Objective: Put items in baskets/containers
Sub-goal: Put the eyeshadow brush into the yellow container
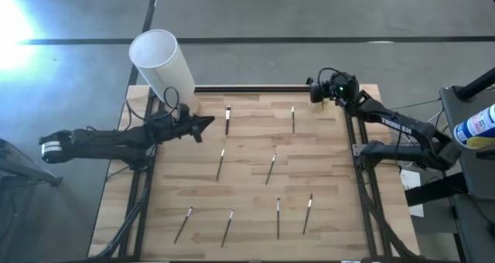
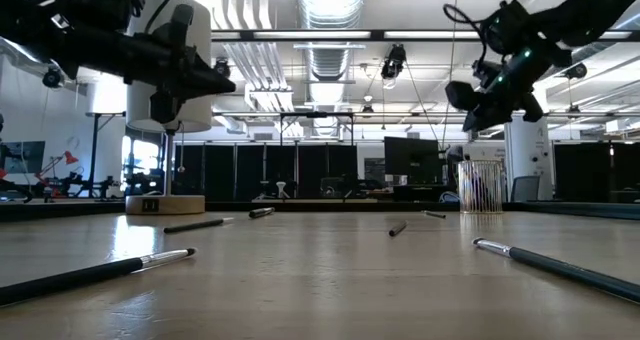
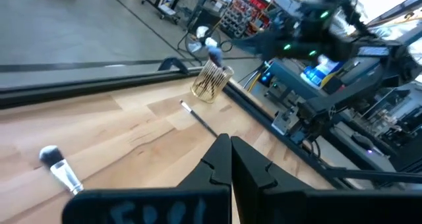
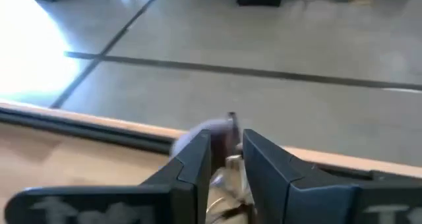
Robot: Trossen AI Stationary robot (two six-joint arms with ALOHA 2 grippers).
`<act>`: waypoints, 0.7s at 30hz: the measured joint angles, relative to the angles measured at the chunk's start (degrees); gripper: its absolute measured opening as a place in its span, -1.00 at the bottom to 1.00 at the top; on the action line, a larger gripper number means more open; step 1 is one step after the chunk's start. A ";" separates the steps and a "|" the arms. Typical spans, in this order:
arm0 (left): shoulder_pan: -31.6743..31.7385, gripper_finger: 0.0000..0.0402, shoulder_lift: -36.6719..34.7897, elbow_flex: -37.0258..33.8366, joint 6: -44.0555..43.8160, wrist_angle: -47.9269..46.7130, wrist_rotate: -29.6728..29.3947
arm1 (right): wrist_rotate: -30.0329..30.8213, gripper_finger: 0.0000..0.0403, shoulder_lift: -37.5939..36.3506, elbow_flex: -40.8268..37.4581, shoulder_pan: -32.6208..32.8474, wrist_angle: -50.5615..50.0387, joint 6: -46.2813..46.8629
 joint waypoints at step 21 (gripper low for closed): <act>-9.04 -1.00 1.58 11.88 -3.40 -31.28 -4.65 | -3.58 -0.96 -11.06 0.22 35.62 -5.64 0.16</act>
